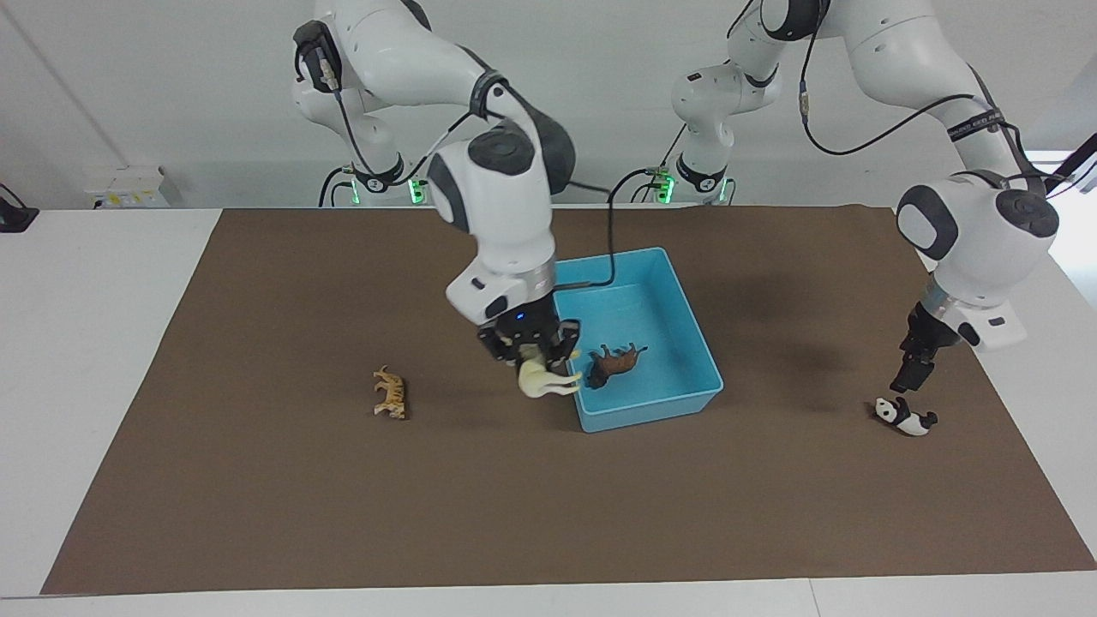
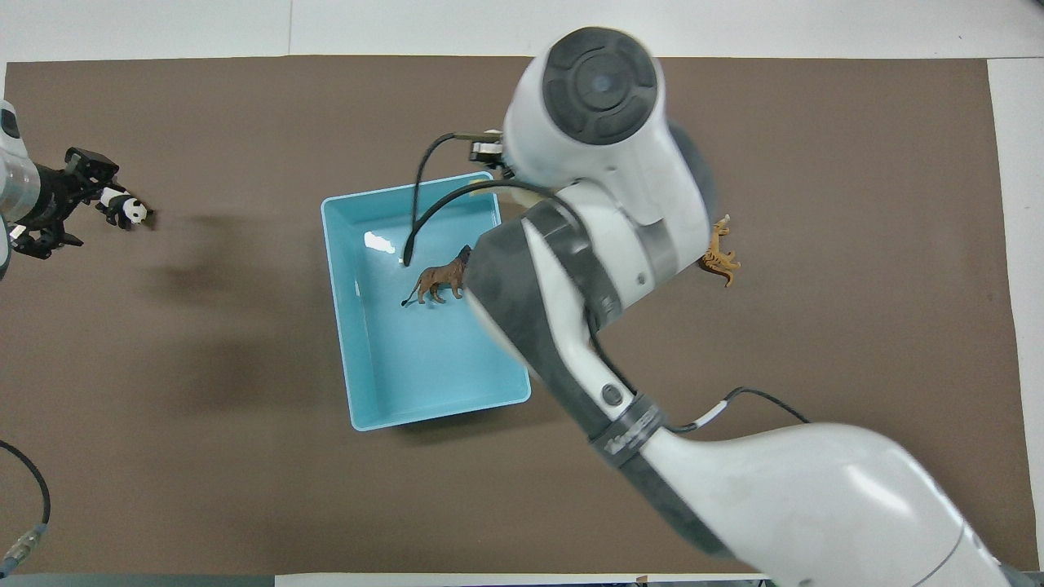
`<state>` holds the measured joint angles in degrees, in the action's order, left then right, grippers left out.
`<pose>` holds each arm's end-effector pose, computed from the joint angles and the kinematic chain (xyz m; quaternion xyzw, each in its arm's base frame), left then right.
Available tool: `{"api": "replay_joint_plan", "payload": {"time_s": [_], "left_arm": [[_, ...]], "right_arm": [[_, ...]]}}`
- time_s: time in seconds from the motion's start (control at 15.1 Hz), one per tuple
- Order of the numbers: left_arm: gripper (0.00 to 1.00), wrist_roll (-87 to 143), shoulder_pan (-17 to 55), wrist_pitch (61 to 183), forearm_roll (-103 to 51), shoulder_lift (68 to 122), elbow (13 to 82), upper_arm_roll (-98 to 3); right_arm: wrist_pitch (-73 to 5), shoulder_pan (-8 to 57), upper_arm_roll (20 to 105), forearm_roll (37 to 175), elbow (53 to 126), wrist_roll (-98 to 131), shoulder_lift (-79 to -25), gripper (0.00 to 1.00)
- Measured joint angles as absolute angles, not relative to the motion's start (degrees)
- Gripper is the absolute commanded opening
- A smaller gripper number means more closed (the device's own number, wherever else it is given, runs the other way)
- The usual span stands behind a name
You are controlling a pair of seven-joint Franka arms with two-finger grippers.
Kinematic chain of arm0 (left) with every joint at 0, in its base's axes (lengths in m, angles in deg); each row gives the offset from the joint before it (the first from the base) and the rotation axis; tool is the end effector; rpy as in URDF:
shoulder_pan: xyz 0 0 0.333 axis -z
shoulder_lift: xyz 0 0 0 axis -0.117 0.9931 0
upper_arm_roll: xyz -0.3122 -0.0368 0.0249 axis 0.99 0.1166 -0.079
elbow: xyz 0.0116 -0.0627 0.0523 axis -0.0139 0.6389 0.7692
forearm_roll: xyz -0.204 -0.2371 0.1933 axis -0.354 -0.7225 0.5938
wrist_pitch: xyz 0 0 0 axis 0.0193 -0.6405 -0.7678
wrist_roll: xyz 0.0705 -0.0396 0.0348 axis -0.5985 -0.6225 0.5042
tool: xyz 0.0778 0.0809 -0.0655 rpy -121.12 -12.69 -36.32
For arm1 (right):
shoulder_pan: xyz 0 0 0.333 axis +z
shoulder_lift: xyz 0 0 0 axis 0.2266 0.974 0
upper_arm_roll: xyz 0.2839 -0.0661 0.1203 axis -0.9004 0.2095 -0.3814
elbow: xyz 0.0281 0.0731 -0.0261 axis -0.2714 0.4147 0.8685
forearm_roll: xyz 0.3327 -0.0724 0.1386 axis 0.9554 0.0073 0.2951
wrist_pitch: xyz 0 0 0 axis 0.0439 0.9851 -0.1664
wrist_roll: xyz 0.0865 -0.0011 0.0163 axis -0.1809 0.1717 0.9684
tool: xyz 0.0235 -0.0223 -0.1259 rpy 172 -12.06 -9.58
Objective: Put all toys into storage box
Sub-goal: 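Carry the cream llama into the box with the right gripper and release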
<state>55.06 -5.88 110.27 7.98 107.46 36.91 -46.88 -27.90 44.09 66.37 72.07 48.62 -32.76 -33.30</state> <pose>0.6379 0.1124 0.3672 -0.9135 -0.4002 -0.0664 0.0312 0.6106 0.3988 0.4844 -0.9898 0.0608 -0.1078 0.0701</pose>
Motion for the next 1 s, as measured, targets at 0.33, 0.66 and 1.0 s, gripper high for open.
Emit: {"api": "replay_joint_plan", "payload": {"time_s": [0.33,0.66,1.0], "left_arm": [[1.0,45.6,-8.4,117.0,8.7,115.2,33.0,-46.9],[1.0,45.6,-8.5,120.0,3.3,116.4,32.9,-46.3],[0.99,45.4,-8.6,125.0,3.6,116.6,38.0,-47.2]], "right_arm": [[-28.0,55.8,66.4,72.0,45.8,-38.1,-29.9,0.37],[-30.0,56.7,66.5,72.0,48.2,-40.5,-28.4,1.0],[-26.9,56.2,68.0,71.7,48.1,-41.2,-29.5,1.0]]}}
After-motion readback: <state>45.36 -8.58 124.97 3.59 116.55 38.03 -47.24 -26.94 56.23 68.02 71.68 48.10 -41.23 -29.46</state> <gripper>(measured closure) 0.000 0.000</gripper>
